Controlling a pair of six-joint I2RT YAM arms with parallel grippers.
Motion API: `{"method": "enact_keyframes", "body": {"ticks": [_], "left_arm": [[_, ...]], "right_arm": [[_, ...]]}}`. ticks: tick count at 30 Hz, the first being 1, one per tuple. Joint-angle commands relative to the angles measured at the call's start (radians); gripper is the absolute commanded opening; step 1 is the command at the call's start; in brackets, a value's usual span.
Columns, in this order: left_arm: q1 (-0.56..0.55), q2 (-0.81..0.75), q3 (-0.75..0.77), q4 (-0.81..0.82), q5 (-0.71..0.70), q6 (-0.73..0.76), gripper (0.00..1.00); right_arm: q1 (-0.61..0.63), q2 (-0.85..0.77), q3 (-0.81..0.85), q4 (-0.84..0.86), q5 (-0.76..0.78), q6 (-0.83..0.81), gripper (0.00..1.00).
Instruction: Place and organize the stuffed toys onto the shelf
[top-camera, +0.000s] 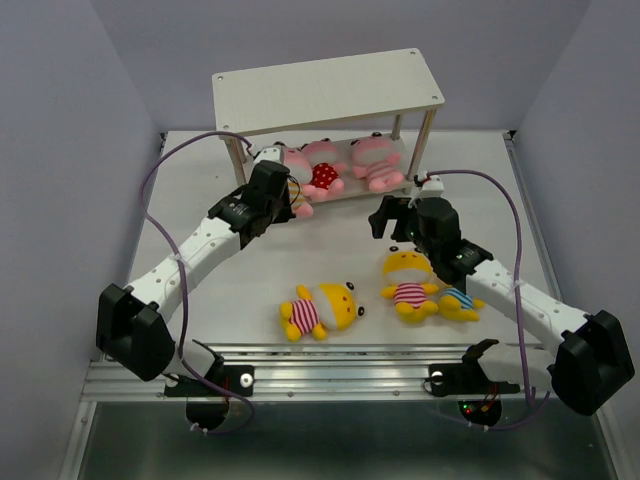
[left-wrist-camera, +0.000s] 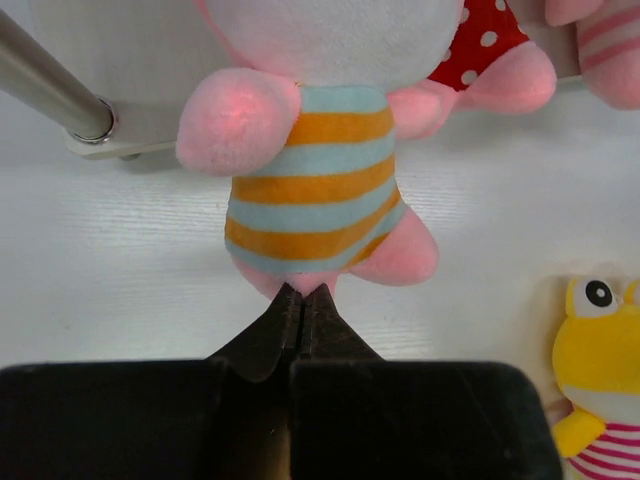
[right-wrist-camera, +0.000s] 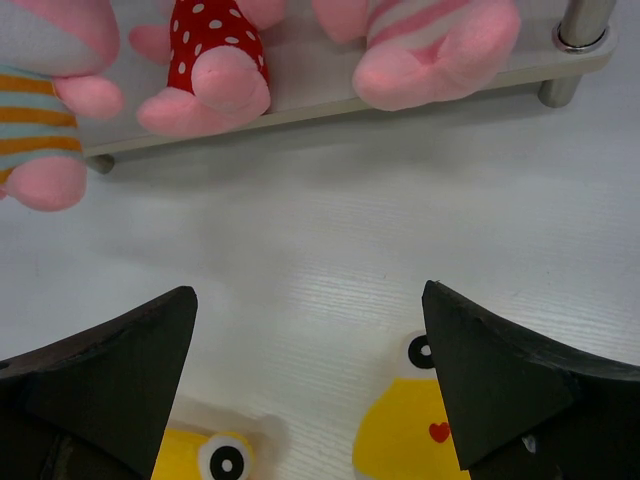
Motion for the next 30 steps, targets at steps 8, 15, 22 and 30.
{"method": "enact_keyframes", "body": {"ticks": [8,15,22,30], "left_arm": [[0.04,0.004,0.032,0.146,-0.064,0.059,0.0],[0.06,0.027,0.01,0.198,-0.062,0.057,0.0],[0.079,0.057,0.007,0.221,-0.072,0.042,0.0],[0.082,0.079,-0.011,0.261,-0.082,0.056,0.0]], "right_arm": [[-0.006,-0.03,0.003,0.018,0.033,-0.015,1.0],[-0.006,-0.023,0.006,0.018,0.03,-0.012,1.0],[-0.006,-0.032,0.005,0.018,0.03,-0.012,1.0],[-0.006,-0.027,0.003,0.018,0.05,-0.017,1.0]]}}
